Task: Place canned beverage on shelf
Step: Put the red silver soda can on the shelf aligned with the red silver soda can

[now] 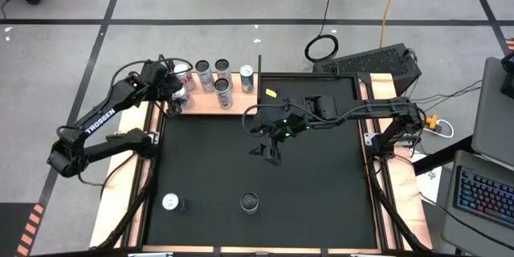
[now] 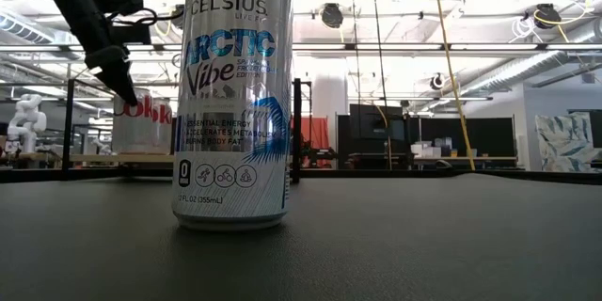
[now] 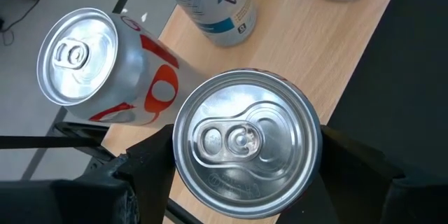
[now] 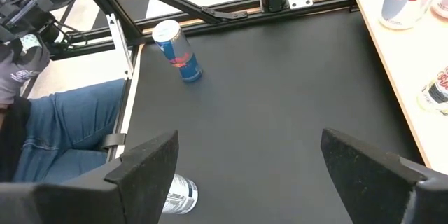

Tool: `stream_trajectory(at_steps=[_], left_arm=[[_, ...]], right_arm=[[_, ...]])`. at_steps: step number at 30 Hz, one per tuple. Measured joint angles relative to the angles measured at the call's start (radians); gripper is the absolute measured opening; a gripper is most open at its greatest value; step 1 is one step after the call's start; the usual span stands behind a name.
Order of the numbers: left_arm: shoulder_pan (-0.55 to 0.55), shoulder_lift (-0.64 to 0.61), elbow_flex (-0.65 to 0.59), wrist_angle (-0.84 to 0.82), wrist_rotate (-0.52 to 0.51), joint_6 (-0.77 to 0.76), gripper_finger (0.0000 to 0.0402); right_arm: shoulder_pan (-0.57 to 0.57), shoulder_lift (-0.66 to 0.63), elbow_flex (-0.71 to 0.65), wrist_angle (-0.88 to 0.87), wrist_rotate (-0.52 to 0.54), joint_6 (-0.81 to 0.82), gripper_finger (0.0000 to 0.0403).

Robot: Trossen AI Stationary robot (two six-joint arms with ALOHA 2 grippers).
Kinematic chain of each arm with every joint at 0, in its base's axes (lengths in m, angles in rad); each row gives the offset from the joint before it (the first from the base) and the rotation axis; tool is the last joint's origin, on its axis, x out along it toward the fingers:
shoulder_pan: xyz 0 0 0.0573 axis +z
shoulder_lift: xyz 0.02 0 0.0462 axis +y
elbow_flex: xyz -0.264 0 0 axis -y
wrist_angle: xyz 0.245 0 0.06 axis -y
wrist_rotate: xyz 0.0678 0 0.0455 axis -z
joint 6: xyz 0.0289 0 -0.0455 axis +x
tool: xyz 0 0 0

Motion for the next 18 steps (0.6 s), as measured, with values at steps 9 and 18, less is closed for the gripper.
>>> stream_trajectory(at_steps=[9, 18], left_arm=[[0.000, 0.000, 0.000, -0.002, 0.026, -0.027, 0.0307], [0.000, -0.001, -0.005, -0.015, -0.027, -0.029, 0.0378]], right_arm=[[0.000, 0.000, 0.000, 0.000, 0.000, 0.000, 0.0329], [0.000, 0.000, 0.000, 0.000, 0.000, 0.000, 0.0329]])
